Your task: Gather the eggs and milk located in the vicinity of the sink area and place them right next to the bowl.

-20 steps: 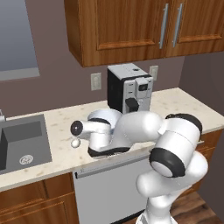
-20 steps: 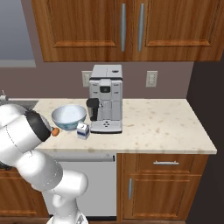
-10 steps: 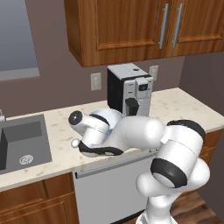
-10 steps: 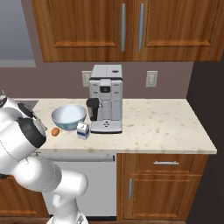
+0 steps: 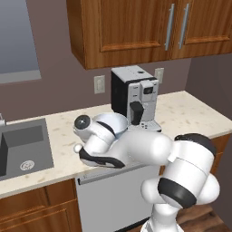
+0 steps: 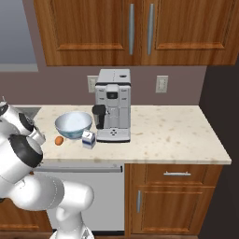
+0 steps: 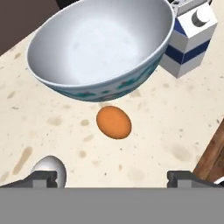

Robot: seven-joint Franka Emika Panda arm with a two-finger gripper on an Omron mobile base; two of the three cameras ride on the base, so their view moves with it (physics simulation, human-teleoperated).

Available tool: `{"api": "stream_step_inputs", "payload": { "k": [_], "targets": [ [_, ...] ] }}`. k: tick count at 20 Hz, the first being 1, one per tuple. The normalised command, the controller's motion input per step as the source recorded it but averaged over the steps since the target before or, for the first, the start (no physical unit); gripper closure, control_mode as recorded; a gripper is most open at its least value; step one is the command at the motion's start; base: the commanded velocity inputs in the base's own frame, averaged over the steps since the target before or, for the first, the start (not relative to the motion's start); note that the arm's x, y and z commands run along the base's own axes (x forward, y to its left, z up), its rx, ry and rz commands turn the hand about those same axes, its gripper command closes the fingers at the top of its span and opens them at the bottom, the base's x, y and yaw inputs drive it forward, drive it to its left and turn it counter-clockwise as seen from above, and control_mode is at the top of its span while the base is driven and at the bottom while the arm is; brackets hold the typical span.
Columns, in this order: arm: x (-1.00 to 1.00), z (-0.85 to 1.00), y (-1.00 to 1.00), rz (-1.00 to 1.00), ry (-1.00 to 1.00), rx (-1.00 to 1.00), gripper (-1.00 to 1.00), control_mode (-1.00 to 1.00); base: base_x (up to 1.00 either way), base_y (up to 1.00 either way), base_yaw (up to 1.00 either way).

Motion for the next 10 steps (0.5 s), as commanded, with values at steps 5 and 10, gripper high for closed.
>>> {"api": "stream_step_inputs", "payload": {
  "k": [5, 10],
  "targets": [
    [0.0, 0.1, 0.04, 0.07, 0.0, 0.09, -1.0, -1.0, 0.0, 0.0, 0.0],
    [0.0, 0.1, 0.03, 0.17, 0.0, 0.09, -1.0, -1.0, 0.0, 0.0, 0.0]
  ]
}}
